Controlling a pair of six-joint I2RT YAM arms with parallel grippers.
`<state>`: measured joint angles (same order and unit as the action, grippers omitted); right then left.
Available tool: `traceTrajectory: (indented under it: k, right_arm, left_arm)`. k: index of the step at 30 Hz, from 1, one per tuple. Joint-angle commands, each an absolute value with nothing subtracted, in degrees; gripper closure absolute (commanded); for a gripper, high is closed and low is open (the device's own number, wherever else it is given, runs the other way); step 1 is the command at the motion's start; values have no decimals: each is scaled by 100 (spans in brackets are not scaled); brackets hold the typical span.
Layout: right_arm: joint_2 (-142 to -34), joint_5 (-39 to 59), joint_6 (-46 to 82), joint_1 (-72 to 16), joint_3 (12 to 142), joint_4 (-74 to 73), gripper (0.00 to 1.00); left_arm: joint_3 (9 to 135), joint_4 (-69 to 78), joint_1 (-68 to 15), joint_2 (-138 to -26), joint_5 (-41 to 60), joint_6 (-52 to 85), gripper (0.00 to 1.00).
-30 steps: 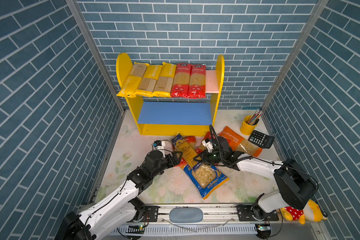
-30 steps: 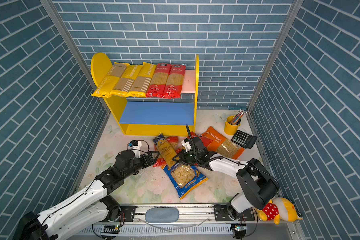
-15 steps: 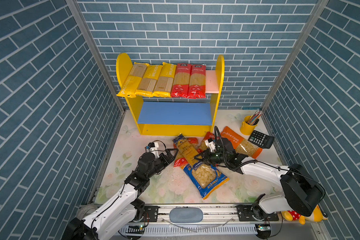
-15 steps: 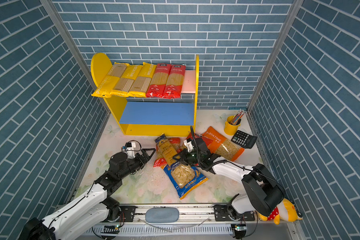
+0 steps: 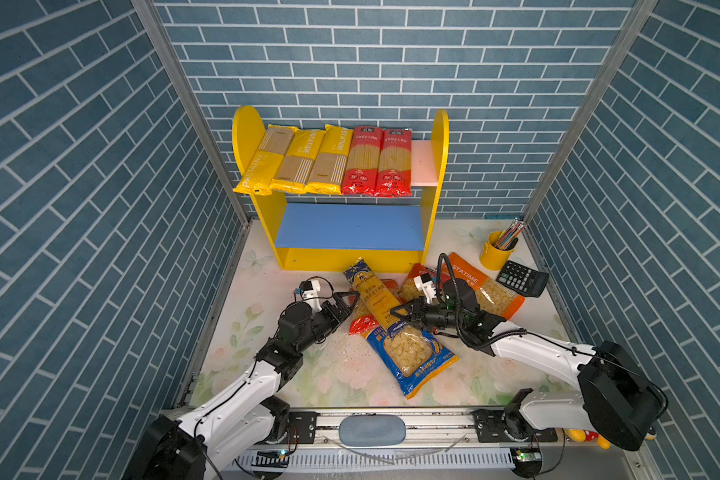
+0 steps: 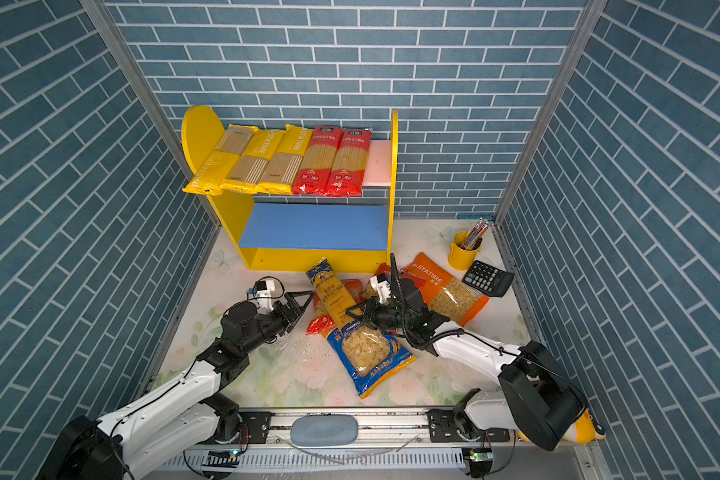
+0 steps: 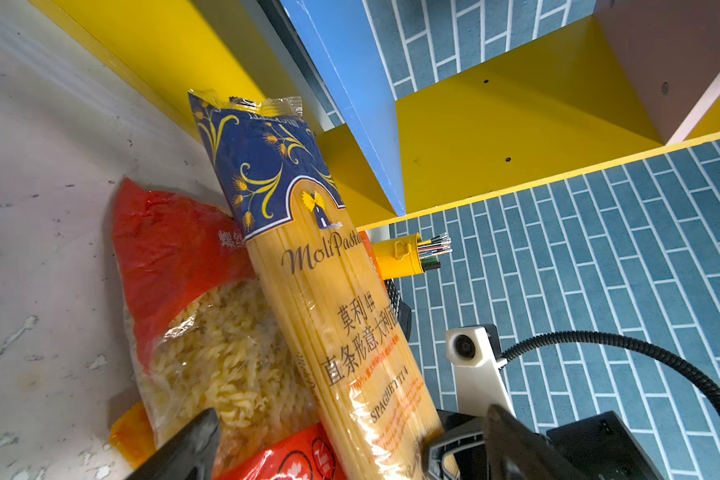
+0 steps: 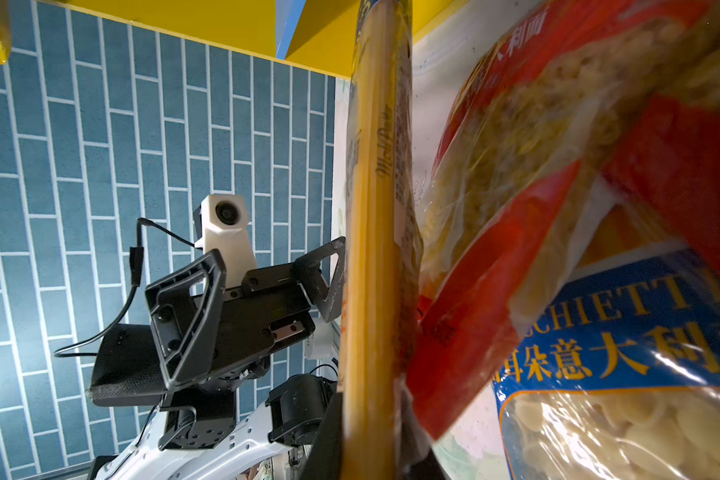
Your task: Place and organize the pasta boxes and bags onto the shelf
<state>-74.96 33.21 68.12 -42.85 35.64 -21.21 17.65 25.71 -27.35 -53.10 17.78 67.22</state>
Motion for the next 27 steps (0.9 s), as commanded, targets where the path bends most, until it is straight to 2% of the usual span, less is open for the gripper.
traceTrajectory:
  k: [1,4,9,11,15,18,23,27]
  right_arm:
    - [-6941,3507,6622,-4342,3774,-3413,91]
    - [-6746,3434,6113,-4358,4020,-2370,85]
    - [-6561,3462,5980,-4368,3980,-2069,89]
    - [-6459,3478,6053,-4377,3940,-2259,90]
    - [-6372,3524,6112,-4386,4027,-2529,82]
    - [-6461,3396,6065,-4377,3984,-2581,82]
    - [-7060,3480,6873,-4475,3841,-4297,83]
    - [-7213,3469,6963,-4552,3901,-4510,83]
  left_arm:
    - [1895,3024,-2765,-5394,1820,6741,1]
    - [1954,3052,-2809,-5486,1793,6725,1]
    - [2002,3224,-2955,-5735,1770,6706,1]
    - [2028,3346,-3027,-5852,1758,6715,1]
    - [2104,3513,-3132,-5912,1746,6685,1]
    - [2119,3490,-3155,-5950,1704,6621,1]
    - [2180,3780,-3410,-6337,1653,6531,0]
    - [2190,4292,-3627,-6828,1544,6572,0]
